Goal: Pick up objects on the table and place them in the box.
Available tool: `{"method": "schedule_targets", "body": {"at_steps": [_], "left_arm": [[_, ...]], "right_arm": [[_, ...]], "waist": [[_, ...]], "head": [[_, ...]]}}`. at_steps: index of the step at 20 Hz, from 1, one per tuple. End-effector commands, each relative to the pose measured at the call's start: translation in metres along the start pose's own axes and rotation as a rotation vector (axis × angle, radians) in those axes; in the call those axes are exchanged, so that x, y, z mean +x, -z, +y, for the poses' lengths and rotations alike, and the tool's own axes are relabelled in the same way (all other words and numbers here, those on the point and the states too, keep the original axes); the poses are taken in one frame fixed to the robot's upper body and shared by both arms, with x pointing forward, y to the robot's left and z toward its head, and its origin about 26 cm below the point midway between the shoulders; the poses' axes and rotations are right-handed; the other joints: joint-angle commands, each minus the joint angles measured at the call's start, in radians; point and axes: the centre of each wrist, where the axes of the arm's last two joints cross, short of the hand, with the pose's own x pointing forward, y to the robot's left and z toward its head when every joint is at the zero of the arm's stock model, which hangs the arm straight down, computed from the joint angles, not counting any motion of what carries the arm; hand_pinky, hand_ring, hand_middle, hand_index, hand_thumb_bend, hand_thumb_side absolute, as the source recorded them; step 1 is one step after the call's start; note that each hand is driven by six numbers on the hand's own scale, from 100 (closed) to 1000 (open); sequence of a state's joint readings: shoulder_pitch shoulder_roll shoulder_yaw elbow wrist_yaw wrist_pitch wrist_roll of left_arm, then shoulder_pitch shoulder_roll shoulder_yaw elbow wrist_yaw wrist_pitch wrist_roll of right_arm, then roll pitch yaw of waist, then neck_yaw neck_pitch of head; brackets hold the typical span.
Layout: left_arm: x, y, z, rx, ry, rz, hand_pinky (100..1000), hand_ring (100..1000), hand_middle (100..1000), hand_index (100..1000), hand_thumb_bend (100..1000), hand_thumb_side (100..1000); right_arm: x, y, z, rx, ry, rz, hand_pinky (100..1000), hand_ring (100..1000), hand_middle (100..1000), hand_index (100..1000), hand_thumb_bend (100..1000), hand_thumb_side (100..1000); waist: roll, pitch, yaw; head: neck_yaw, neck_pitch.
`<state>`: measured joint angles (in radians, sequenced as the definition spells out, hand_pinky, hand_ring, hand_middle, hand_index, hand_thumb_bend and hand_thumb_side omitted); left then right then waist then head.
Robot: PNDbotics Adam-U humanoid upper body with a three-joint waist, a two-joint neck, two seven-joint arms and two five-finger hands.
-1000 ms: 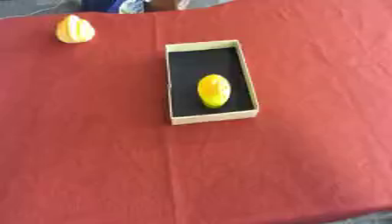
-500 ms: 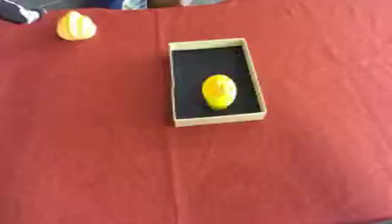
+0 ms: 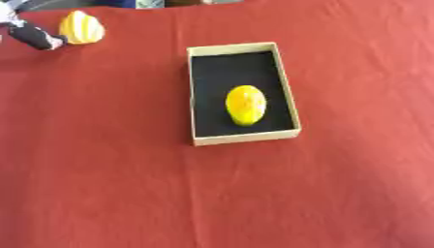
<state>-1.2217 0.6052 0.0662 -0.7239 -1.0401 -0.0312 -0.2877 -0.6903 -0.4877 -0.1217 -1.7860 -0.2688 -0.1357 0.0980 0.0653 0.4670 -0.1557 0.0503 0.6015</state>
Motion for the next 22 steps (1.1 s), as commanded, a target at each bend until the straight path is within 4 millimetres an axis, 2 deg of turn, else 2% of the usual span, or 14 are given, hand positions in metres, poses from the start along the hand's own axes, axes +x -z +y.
{"method": "schedule_targets", "body": {"at_steps": [1, 4, 9, 12, 13, 15, 19, 22], "left_arm": [[-0.003, -0.001, 0.022, 0.064, 0.003, 0.023, 919, 950, 852, 913, 402, 100], [-0.004, 0.0, 0.022, 0.066, 0.006, 0.035, 916, 946, 845, 909, 398, 100], [-0.002, 0.001, 0.021, 0.023, 0.051, 0.078, 844, 889, 790, 853, 384, 100], [0.0, 0.001, 0.021, 0.055, 0.095, 0.105, 786, 814, 690, 753, 260, 100], [0.001, 0.001, 0.021, 0.075, 0.095, 0.104, 768, 786, 648, 709, 184, 100], [0.002, 0.001, 0.022, 0.123, 0.083, 0.099, 748, 747, 592, 646, 115, 100], [0.01, 0.0, 0.026, 0.198, 0.076, 0.052, 729, 724, 576, 628, 100, 100], [0.03, -0.006, 0.04, 0.269, 0.119, -0.081, 726, 715, 573, 627, 100, 100]], "right_arm": [[0.01, 0.009, -0.002, 0.017, -0.004, -0.039, 953, 982, 784, 868, 100, 769], [0.011, 0.011, -0.002, 0.02, -0.002, -0.044, 954, 983, 784, 868, 100, 772], [0.01, 0.011, -0.003, 0.02, 0.001, -0.039, 956, 985, 783, 869, 100, 777], [0.01, 0.01, -0.002, 0.018, 0.006, -0.037, 956, 986, 783, 870, 100, 778], [0.009, 0.01, -0.002, 0.018, 0.007, -0.034, 957, 986, 783, 870, 100, 778], [0.008, 0.009, -0.003, 0.017, 0.009, -0.029, 957, 986, 783, 870, 100, 777], [0.005, 0.005, -0.004, 0.009, 0.009, -0.015, 957, 986, 783, 870, 100, 775], [0.004, 0.002, -0.005, 0.0, 0.007, -0.005, 957, 984, 783, 869, 100, 769]], "waist": [[0.0, -0.015, -0.011], [0.003, -0.003, -0.023], [0.006, 0.01, -0.027], [0.007, 0.01, -0.029], [0.007, 0.01, -0.03], [0.006, 0.006, -0.03], [0.004, -0.01, -0.025], [0.002, -0.029, -0.011]], "head": [[0.021, -0.03], [0.029, -0.043], [0.036, -0.049], [0.039, -0.046], [0.04, -0.045], [0.042, -0.042], [0.038, -0.028], [0.027, -0.009]]}}
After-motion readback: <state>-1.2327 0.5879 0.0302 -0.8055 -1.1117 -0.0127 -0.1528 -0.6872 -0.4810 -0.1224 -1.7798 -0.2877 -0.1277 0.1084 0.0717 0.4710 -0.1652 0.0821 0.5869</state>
